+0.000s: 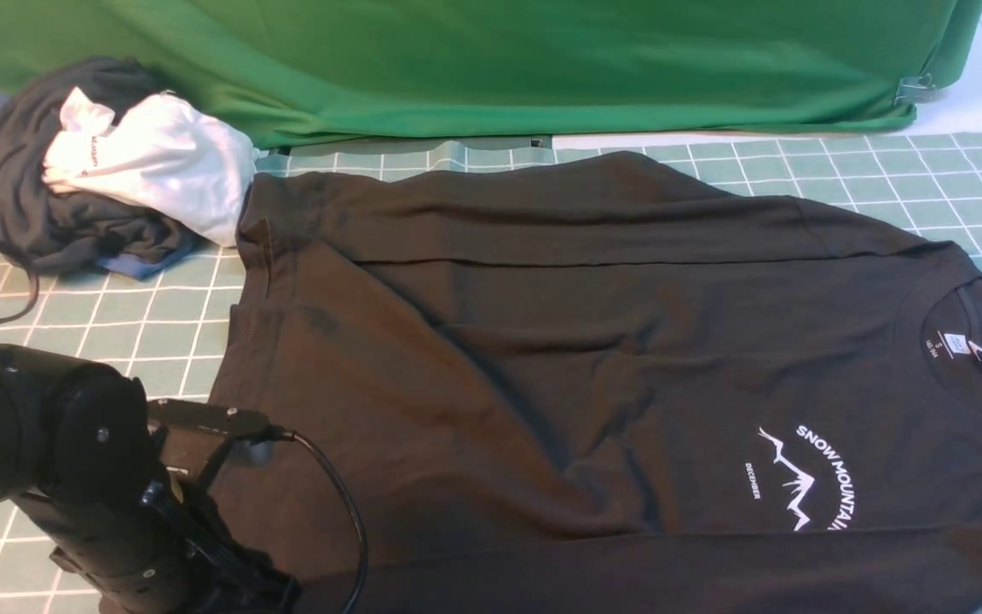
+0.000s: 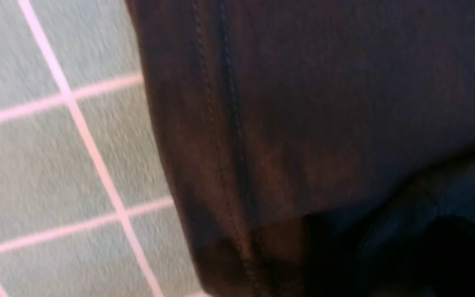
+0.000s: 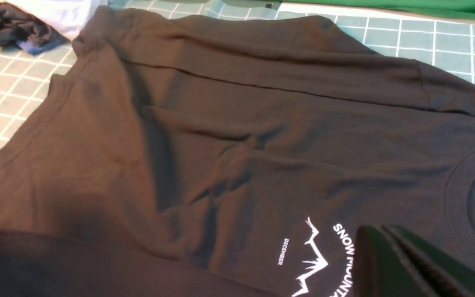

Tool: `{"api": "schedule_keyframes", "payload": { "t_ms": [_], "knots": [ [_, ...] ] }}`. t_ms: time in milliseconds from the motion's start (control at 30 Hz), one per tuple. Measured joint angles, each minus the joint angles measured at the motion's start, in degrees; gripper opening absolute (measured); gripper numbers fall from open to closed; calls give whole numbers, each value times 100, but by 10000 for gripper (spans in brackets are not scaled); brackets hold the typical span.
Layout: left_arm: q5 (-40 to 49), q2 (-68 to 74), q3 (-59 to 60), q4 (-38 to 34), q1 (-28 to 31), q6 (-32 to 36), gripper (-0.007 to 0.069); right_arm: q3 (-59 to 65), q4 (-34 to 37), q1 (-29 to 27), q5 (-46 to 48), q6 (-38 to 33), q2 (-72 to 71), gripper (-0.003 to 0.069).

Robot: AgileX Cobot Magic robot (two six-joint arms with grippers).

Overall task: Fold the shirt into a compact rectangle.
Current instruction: 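Grasp the left edge of the dark T-shirt lying flat on the table, then fold the left side of the black T-shirt inward over its body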

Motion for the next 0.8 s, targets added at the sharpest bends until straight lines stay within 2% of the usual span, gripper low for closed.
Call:
{"api": "schedule_keyframes", "payload": {
  "t_ms": [33, 133, 167, 200, 233, 433, 633, 800],
  "knots": [
    [38, -7, 0, -5, 0, 0, 256, 0, 0, 0, 0, 0, 0, 9],
    [215, -39, 0, -5, 0, 0, 105, 0, 0, 0, 0, 0, 0, 11],
    [247, -43, 0, -5, 0, 0, 88, 0, 0, 0, 0, 0, 0, 12],
    [405, -58, 0, -6, 0, 0, 36, 0, 0, 0, 7, 0, 0, 13],
    [453, -63, 0, -11, 0, 0, 25, 0, 0, 0, 7, 0, 0, 14],
    [1046, -165, 0, -69, 0, 38, 11, 0, 6, 0, 14, 0, 0, 17],
    [1172, -710, -67, -113, 0, 38, 11, 0, 2, 0, 14, 0, 0, 20],
    [1198, -1394, -848, 118, 0, 0, 11, 0, 2, 0, 14, 0, 0, 27]
  ]
}}
